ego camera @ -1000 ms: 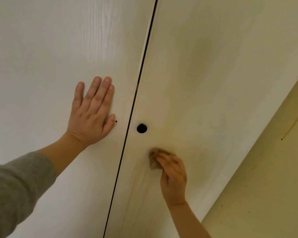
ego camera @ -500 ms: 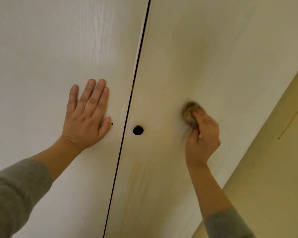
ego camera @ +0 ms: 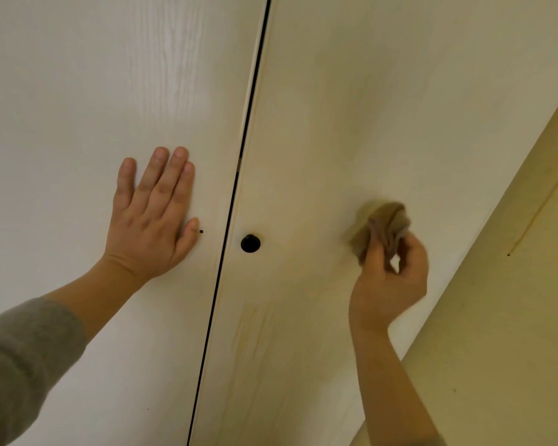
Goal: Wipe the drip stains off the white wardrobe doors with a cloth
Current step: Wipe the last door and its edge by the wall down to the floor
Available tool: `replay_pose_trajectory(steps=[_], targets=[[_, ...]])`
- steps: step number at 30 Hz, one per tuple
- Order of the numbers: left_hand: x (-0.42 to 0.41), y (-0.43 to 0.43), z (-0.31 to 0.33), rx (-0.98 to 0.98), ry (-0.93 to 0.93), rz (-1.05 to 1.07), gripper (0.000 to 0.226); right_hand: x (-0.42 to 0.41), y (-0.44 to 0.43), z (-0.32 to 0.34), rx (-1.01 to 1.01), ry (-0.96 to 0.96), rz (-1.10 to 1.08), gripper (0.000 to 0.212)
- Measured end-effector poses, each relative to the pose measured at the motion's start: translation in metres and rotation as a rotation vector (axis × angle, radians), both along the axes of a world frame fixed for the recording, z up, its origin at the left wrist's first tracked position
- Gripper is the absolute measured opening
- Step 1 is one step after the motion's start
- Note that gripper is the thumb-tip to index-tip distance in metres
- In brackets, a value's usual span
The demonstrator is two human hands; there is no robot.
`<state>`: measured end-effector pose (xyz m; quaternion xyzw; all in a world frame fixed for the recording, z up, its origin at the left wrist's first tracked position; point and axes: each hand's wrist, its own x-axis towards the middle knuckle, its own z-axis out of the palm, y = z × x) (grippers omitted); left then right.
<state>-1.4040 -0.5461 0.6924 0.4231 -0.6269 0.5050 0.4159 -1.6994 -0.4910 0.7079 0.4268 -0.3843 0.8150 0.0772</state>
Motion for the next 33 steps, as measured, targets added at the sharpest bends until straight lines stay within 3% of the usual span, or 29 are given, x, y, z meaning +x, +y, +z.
replay_pose_trajectory(steps=[3,6,10,13,16,20,23,27,30,33], targets=[[-0.001,0.001,0.000,-0.010,0.002,-0.009,0.066,0.011,-0.019,0.029,0.012,0.057,-0.044,0.021],[-0.001,0.001,0.001,-0.017,0.001,-0.012,0.065,0.017,-0.031,-0.004,0.076,0.116,-0.090,0.028],[-0.001,-0.001,0.001,-0.020,-0.002,0.001,0.065,0.004,-0.019,-0.096,0.271,-0.095,-0.086,0.029],[-0.002,-0.001,0.001,-0.008,0.000,0.004,0.066,-0.005,-0.002,-0.128,0.489,-0.281,-0.088,0.022],[-0.001,0.000,-0.001,0.002,0.003,0.005,0.066,-0.008,0.006,-0.090,0.379,-0.236,-0.057,0.007],[0.000,0.000,0.000,-0.001,0.000,0.004,0.066,-0.006,-0.006,0.000,0.065,-0.056,-0.020,0.008],[-0.002,0.001,0.000,-0.007,0.001,-0.007,0.066,-0.011,-0.028,0.024,0.059,0.044,-0.077,0.014],[-0.001,0.001,0.000,-0.007,0.003,-0.007,0.066,-0.018,-0.035,-0.036,0.132,-0.021,-0.164,0.018],[-0.002,-0.001,0.001,0.011,0.009,-0.008,0.067,-0.028,-0.023,-0.101,0.355,-0.168,-0.160,0.017],[-0.002,0.004,0.002,0.036,0.017,-0.008,0.067,-0.035,-0.006,-0.113,0.442,-0.259,-0.124,0.021]])
